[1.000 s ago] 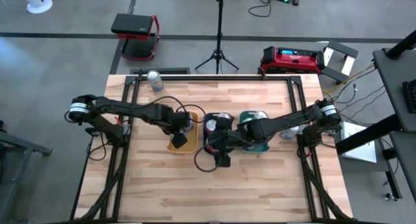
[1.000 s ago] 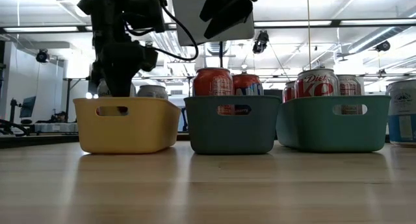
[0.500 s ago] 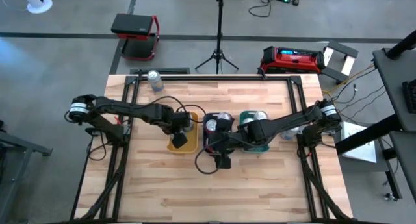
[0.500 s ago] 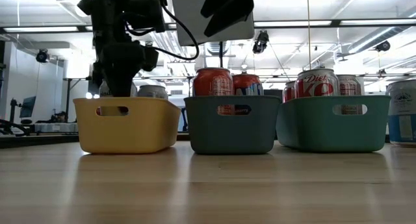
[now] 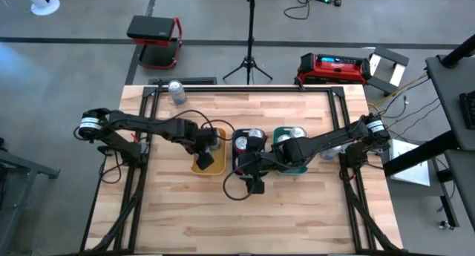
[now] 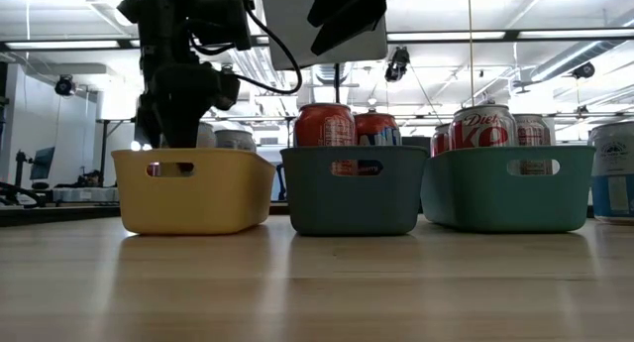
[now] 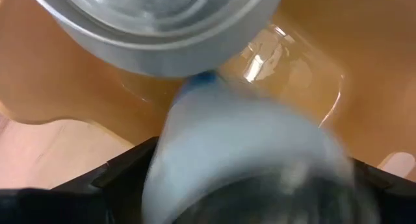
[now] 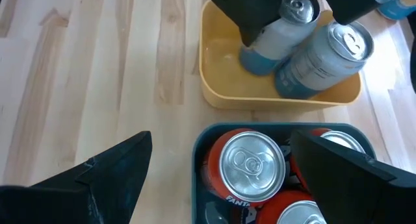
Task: Sort soda cans
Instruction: Put the top right blue-white soda can into the yellow bin, then put the left blue-white soda can into the yellow bin
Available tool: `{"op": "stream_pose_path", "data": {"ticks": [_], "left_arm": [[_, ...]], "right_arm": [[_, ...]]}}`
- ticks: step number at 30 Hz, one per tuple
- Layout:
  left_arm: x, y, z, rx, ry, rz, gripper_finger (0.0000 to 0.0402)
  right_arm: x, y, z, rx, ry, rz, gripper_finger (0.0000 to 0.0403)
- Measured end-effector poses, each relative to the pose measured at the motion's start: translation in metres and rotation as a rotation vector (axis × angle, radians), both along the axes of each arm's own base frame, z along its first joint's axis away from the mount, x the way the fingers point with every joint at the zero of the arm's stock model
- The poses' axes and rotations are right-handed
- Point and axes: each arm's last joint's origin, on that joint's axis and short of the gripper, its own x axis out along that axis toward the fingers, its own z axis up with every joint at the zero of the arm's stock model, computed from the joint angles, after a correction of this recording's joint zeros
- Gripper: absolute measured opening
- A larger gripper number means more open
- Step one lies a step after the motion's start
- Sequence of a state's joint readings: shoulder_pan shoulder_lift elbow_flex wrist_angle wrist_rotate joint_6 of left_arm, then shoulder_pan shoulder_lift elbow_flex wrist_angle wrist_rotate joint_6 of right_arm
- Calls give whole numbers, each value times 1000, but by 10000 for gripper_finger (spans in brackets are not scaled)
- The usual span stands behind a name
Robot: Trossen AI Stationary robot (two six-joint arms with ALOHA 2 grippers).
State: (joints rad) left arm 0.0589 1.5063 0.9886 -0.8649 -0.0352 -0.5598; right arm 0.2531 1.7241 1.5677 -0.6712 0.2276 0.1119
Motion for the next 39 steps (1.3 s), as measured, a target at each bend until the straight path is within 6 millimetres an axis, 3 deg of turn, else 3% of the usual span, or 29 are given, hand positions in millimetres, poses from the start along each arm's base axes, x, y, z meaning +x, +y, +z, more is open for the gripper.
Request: {"op": "stream_pose_path", "data": {"ticks": [8, 14, 18, 25, 28, 34, 37, 39], "left_arm": [[1, 1, 5, 6, 5, -13, 374], [10, 2, 48, 13, -11, -13, 375], [5, 4, 79, 67, 56, -3, 375], [-13, 23, 132, 403, 176, 49, 375], [-16, 28, 154, 606, 171, 77, 375], [-18, 33, 185, 833, 108, 124, 375], [-21, 45, 195, 788, 94, 153, 375], [-28, 63, 200, 712, 83, 223, 375]], "right_arm": [[0, 0, 0, -19, 3, 23, 364], [0, 0, 0, -39, 5, 46, 364], [0, 0, 0, -41, 10, 48, 364], [-1, 1, -1, -41, 14, 47, 364], [-1, 1, -1, -43, 15, 51, 364], [-4, 0, -3, -56, 58, 55, 364], [-6, -1, -6, -56, 74, 50, 364], [-6, -1, -7, -57, 81, 50, 364]]}}
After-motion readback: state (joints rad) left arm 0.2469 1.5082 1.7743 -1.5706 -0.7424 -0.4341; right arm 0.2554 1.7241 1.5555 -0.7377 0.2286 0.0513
